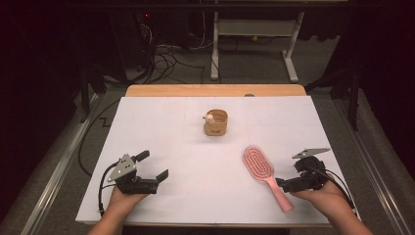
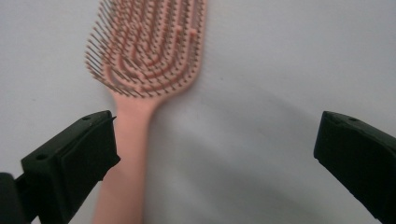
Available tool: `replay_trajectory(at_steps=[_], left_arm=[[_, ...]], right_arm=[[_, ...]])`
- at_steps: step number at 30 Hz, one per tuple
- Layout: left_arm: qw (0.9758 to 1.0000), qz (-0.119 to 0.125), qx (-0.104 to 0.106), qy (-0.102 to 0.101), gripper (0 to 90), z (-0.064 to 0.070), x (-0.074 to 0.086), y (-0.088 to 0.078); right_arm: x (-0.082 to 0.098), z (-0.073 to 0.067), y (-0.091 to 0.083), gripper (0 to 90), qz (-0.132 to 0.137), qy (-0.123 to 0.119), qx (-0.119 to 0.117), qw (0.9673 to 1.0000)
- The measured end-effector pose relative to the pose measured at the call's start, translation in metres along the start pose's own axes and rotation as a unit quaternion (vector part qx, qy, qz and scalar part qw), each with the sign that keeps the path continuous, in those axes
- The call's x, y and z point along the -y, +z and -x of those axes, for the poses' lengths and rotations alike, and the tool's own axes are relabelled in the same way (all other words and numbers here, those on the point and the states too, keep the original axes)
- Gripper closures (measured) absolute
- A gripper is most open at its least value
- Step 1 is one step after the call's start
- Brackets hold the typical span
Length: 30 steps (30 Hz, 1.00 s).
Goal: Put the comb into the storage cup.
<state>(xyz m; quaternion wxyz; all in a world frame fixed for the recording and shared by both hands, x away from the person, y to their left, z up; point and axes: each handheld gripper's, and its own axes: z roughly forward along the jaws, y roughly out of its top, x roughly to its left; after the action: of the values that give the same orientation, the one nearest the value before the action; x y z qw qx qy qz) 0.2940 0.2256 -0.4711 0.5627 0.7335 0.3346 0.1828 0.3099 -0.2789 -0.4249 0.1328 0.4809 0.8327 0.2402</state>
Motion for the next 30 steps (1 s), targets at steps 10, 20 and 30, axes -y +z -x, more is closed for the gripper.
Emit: replay_trajectory(at_steps=[10, 20, 30], left_arm=[[1.0000, 0.000, 0.003, 0.001, 0.0, 0.000, 0.000, 0.000], [1.0000, 0.002, 0.003, -0.004, 0.0, 0.000, 0.000, 0.000], [1.0000, 0.003, -0.001, -0.009, 0.0, -0.004, -0.001, 0.000]], right_arm=[[-0.023, -0.021, 0.019, 0.2, -0.005, -0.019, -0.010, 0.9998], [-0.045, -0.037, 0.046, 0.2, -0.023, -0.027, -0.007, 0.9994], [-0.059, -0.043, 0.067, 0.2, -0.060, -0.040, 0.005, 0.9974]])
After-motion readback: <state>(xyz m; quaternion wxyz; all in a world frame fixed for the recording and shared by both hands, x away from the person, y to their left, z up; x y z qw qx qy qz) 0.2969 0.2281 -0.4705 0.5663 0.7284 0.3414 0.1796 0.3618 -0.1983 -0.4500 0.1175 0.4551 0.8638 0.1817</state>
